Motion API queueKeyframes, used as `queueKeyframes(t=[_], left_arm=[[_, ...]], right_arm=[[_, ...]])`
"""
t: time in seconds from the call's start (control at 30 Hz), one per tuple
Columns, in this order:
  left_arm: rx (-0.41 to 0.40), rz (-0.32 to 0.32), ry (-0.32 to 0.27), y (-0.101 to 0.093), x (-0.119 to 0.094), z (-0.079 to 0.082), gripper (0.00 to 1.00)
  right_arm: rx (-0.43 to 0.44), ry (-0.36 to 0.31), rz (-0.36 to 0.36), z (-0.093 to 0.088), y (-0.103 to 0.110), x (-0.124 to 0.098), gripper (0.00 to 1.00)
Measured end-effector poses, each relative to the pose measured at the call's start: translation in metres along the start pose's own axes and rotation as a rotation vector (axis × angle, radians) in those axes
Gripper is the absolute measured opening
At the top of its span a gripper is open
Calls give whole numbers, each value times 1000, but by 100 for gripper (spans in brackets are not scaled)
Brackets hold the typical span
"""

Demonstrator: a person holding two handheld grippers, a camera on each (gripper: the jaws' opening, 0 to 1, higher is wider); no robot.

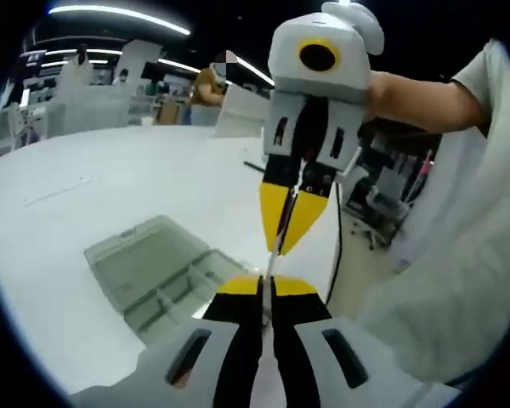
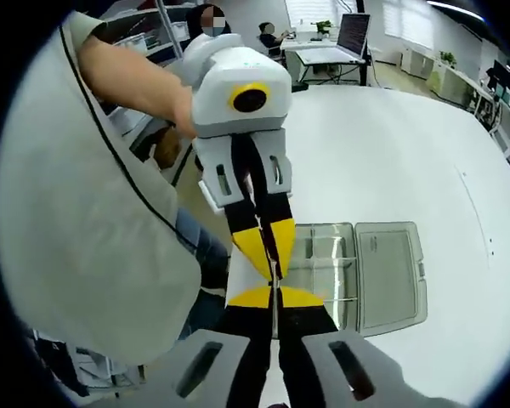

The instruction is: Insert the divider into the dual guide fixture by aligning both edges with the guide slots and pushing it downward to the bottom, including one-sided entry, uneven engagement, binding, and posture correction.

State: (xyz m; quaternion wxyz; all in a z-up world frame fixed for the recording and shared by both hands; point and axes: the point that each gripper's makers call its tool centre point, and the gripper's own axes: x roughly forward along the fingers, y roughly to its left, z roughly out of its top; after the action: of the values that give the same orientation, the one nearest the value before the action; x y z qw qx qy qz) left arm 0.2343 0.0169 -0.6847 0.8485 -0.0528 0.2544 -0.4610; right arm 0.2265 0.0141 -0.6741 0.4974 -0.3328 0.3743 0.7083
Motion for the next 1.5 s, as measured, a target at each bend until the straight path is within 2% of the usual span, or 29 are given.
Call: queueKeyframes(t=[0.27, 0.4, 0.43, 0.53, 0.57, 1.0, 1.2, 1.37, 1.5], left_arm=[[25, -6, 22, -1, 2, -1, 0], [34, -14, 43, -1, 4, -4, 0], [35, -21, 49, -3, 4, -5, 0], [35, -16, 60, -1, 5, -7, 0], [39, -13, 63, 0, 5, -8, 0], [50, -10, 110, 1, 7, -17, 1], [36, 30, 87, 4, 5, -15, 6], [56, 58, 94, 7, 0, -14, 16], [50, 87, 73, 11, -4, -9, 24]], right_arm=[[115, 19, 20, -2, 1, 0, 0], [152, 23, 19, -3, 1, 1, 0], [125, 32, 20, -3, 2, 2, 0], [156, 23, 10, -3, 1, 4, 0], [191, -6, 10, 1, 0, 4, 0], [163, 5, -4, -2, 0, 11, 0], [132, 26, -14, -1, -1, 12, 0], [119, 50, -31, -1, -7, 11, 0], [108, 70, -51, -2, -12, 10, 0]])
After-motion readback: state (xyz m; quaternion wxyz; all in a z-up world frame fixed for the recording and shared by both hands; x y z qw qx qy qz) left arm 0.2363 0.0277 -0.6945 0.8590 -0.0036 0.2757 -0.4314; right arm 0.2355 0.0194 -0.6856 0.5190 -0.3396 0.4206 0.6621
